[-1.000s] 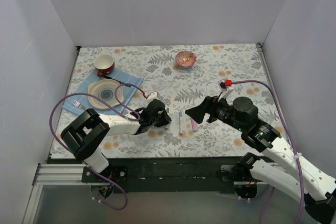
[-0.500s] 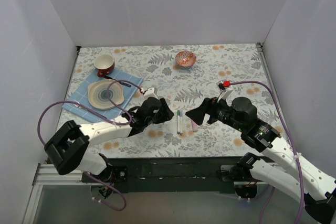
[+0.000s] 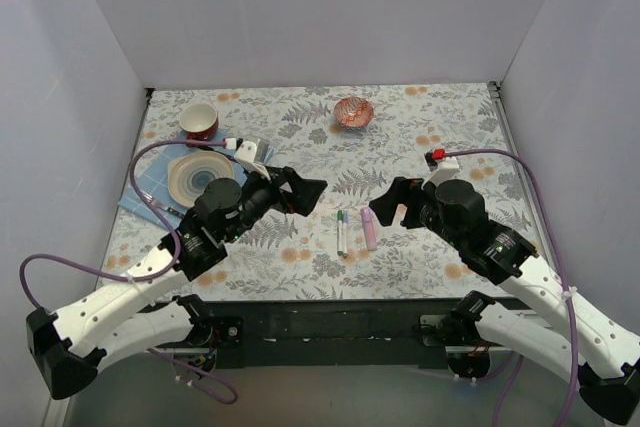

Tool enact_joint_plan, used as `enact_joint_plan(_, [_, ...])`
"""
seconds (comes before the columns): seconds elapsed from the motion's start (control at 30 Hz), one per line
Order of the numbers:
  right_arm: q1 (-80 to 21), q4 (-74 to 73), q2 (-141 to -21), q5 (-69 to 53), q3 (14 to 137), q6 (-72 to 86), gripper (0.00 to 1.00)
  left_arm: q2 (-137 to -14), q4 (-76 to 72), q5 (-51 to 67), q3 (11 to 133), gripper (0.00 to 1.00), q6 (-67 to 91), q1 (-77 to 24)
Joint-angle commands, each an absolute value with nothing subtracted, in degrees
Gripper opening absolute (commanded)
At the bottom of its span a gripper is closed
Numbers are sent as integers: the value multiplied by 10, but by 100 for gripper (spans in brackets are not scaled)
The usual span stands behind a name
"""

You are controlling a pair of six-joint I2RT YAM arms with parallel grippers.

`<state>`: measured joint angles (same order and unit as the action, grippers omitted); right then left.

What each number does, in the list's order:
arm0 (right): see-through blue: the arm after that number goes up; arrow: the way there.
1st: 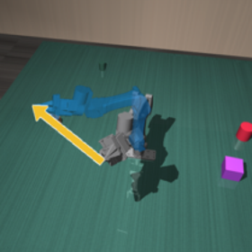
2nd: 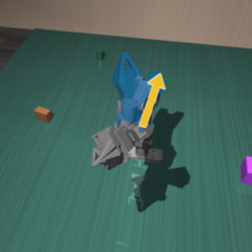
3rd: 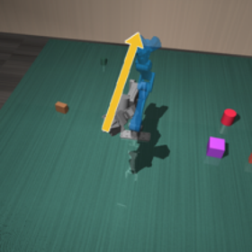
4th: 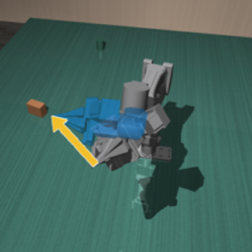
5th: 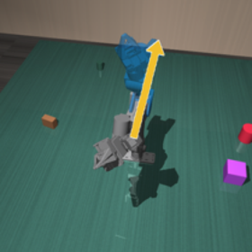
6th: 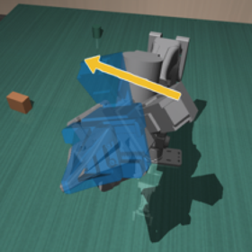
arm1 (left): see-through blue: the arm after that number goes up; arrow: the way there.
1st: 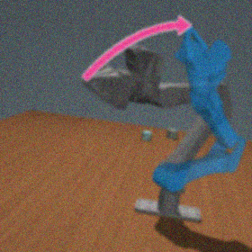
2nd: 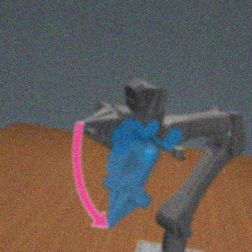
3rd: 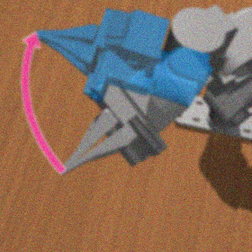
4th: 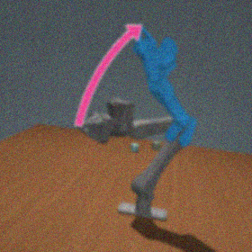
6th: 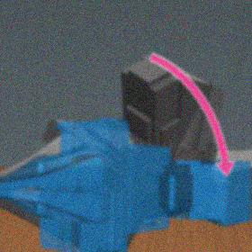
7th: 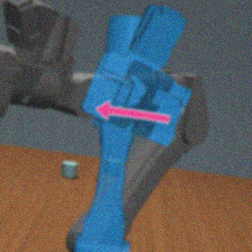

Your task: Insert the pens into the pen caps

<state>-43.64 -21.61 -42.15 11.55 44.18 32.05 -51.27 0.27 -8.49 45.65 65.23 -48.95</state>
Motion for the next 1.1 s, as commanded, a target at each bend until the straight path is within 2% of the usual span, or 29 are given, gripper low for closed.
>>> enact_joint_plan(0.0, [-436, -206, -414, 180, 455, 323, 98, -451, 34, -121, 418, 98, 547, -491])
enact_joint_plan(0.1, [-437, -175, -402, 194, 429, 329, 98, -420, 26, -140, 388, 98, 534, -491])
enact_joint_plan(0.27, [-437, -148, -394, 198, 418, 335, 98, -404, 18, -75, 388, 98, 525, -491])
enact_joint_plan(1.07, [-437, -115, -398, 194, 395, 334, 97, -395, 13, -69, 388, 98, 521, -491])
